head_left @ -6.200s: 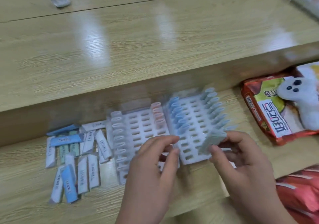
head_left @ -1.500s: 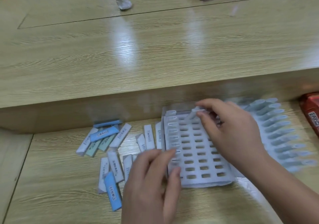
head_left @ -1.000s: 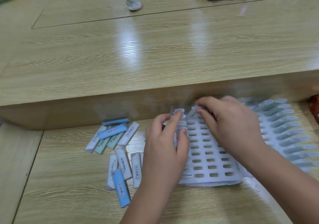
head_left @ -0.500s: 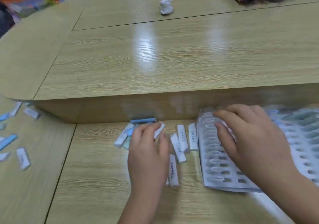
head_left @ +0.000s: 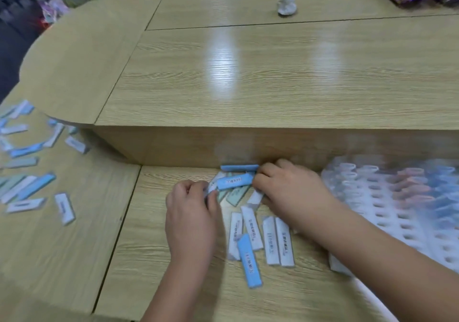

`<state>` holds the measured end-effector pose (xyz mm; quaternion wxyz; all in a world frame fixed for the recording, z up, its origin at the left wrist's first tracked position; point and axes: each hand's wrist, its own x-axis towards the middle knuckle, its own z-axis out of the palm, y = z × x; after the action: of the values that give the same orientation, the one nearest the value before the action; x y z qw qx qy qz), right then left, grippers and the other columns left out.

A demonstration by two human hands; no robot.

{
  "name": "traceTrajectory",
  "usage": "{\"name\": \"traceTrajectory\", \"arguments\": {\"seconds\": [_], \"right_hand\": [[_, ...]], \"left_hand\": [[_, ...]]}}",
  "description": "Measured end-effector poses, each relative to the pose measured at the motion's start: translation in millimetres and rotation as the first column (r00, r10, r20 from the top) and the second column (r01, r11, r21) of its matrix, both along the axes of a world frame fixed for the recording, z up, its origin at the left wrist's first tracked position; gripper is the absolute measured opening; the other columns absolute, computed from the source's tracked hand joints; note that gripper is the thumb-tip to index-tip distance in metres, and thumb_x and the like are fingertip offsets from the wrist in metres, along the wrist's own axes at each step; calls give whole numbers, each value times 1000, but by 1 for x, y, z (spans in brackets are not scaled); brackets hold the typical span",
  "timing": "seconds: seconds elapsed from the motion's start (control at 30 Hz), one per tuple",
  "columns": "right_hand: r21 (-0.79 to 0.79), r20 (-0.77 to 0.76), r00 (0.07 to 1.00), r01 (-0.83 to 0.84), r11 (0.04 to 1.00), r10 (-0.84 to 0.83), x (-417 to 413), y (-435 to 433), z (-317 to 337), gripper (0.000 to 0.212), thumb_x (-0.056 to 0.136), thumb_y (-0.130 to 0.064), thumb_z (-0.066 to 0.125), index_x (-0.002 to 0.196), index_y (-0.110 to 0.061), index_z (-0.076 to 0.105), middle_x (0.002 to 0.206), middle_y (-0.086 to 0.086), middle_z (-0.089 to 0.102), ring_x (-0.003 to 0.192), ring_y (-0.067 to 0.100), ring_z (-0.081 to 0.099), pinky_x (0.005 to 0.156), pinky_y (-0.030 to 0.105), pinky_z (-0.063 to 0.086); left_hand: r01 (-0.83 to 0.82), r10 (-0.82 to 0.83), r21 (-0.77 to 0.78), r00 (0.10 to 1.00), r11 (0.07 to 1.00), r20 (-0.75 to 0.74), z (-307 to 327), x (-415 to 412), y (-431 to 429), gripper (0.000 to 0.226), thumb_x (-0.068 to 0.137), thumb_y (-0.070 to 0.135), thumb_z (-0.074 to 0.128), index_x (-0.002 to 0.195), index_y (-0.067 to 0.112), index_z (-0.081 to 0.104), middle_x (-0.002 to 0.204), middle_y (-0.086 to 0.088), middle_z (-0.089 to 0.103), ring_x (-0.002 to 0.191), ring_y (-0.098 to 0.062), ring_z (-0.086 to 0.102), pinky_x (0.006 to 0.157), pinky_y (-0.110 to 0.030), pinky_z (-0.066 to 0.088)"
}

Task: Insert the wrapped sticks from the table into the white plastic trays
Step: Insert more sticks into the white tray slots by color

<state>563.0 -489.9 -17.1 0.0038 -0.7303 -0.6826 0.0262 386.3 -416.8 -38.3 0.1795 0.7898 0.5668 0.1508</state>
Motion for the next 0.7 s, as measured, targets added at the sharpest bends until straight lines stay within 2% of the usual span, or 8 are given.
{"name": "traceTrajectory", "arguments": {"seconds": [0.1,0.2,0.3,0.4,0.47,0.53,0.6,0.7], "right_hand": [[-47,15,1000,-5,999,5,0,0,1,25,90,-34,60,115,-28,58,109,-5,58,98,22,55,60,32,38],[-84,-70,996,44,995,-50,2,1,4,24,92,-34,55,116,-34,56,110,-5,51,106,20,49,63,30,35],[-48,-171,982,78,996,-85,1,0,11,7,89,-31,55,95,-32,52,98,-10,50,100,17,50,65,29,38],[23,-375,922,115,993,-98,8,-10,26,10,87,-34,60,89,-32,51,85,-15,54,88,10,56,69,32,46],[84,-618,780,193,977,-101,16,-25,43,15,87,-37,65,101,-37,59,88,-16,62,84,5,60,70,22,48],[163,-777,624,322,933,-79,30,-47,61,23,85,-38,66,107,-43,62,95,-17,66,86,6,63,70,12,47],[235,-808,581,475,848,-102,53,-74,73,22,83,-44,62,105,-45,63,96,-18,68,87,6,65,70,13,49],[306,-773,597,648,697,-215,89,-117,76,22,82,-48,58,103,-44,63,91,-17,70,82,10,68,75,34,58]], "left_hand": [[-35,36,-15,999,999,41,0,-6,3,23,90,28,66,110,18,69,110,-3,59,101,-24,47,84,-36,40],[-57,68,-88,988,994,137,3,-12,6,15,87,22,68,101,23,63,100,6,59,94,-18,50,80,-35,42],[-63,91,-139,974,988,207,10,-13,6,12,89,18,65,94,26,58,91,10,61,86,-16,59,70,-36,48],[-66,93,-104,955,992,281,23,-15,3,13,90,22,67,96,31,60,93,13,63,87,-11,62,70,-35,51],[-45,63,-59,932,997,357,39,-12,-4,20,87,27,70,97,41,59,91,19,64,84,-2,63,66,-24,50],[3,16,-42,892,999,452,60,-3,-15,20,84,33,73,92,46,59,91,26,65,82,5,64,61,-11,48],[95,-60,-36,834,995,549,78,13,-31,18,84,34,73,90,46,62,91,27,67,81,5,66,63,-6,48],[282,-227,7,758,960,612,95,47,-56,15,90,27,69,94,41,67,91,18,69,85,-2,67,67,-8,48]]}}
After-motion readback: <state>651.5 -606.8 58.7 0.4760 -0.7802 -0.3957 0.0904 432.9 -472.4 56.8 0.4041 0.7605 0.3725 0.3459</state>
